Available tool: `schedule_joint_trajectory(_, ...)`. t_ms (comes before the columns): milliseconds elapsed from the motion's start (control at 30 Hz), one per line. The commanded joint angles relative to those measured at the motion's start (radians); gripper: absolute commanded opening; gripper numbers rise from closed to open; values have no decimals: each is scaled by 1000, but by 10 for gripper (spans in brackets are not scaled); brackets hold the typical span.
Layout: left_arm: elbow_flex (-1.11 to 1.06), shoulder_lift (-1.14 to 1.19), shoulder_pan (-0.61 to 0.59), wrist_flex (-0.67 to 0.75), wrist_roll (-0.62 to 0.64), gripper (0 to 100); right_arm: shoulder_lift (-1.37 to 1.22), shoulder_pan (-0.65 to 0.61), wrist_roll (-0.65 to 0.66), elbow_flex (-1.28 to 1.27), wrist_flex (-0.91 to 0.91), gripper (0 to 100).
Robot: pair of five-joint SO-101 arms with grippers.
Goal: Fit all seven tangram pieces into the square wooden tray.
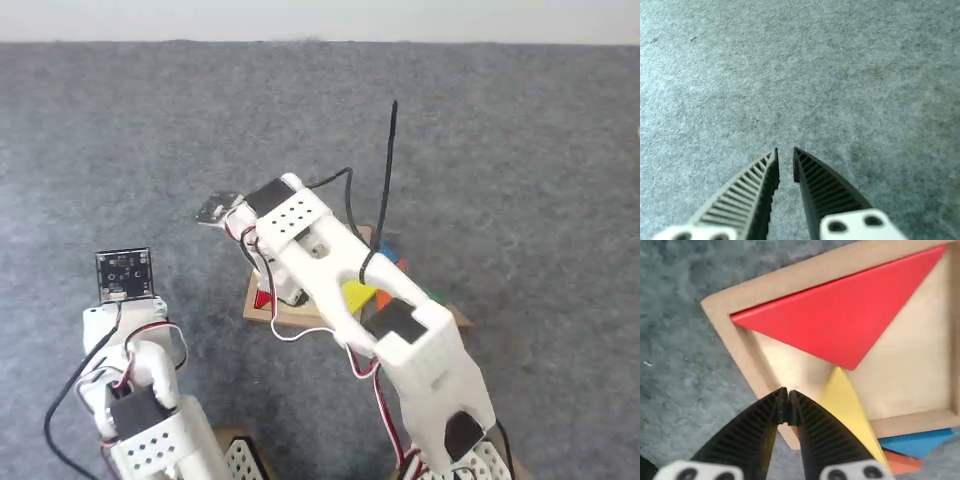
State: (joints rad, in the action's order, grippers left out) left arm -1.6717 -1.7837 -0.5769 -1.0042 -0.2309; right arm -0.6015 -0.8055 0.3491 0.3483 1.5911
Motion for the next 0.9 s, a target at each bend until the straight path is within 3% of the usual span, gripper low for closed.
schedule_joint_trajectory(0,44,-11,-5,-3,-12,61,-16,1,-25,25,-13,8)
schedule_joint_trajectory(333,44,-11,-5,-3,-12,61,-47,160,-17,32,-105,8)
schedule_joint_trajectory(567,44,-11,-5,-3,-12,61,-42,153,-15,100,-99,9)
schedule_joint_trajectory(867,44,-11,-5,-3,-12,61,147,145,129,180,191,13)
